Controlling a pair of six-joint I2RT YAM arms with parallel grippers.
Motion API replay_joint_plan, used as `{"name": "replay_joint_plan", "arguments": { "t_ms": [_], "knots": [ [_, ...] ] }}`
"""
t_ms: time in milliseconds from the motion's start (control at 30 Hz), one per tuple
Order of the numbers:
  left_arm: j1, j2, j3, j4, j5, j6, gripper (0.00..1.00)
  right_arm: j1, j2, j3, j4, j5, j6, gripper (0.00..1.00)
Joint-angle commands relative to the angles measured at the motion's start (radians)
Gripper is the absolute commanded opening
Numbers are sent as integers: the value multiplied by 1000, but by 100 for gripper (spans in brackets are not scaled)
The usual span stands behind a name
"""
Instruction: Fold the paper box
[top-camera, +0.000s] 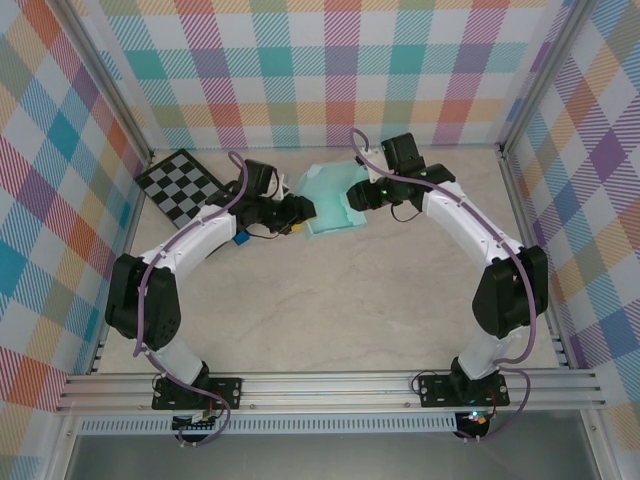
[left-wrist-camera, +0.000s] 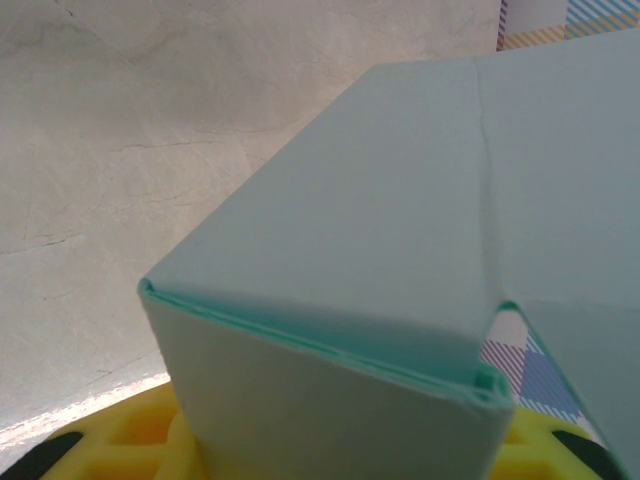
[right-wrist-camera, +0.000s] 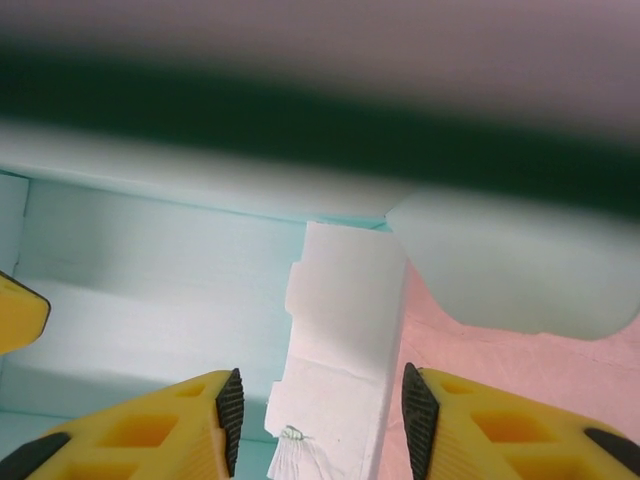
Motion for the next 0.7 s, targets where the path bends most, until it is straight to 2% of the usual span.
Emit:
{"name": "replay_joint_plan", "arguments": {
  "t_ms": [0, 300, 667],
  "knots": [
    [8, -45, 23, 59, 53, 3, 37, -1, 25, -41, -16, 18, -6, 45],
    [8, -8, 17, 45, 60, 9, 37, -1, 0, -154, 87, 37, 20, 44],
    [14, 62, 61, -30, 67, 5, 37, -1, -197, -306, 268, -15, 65, 58]
  ]
}}
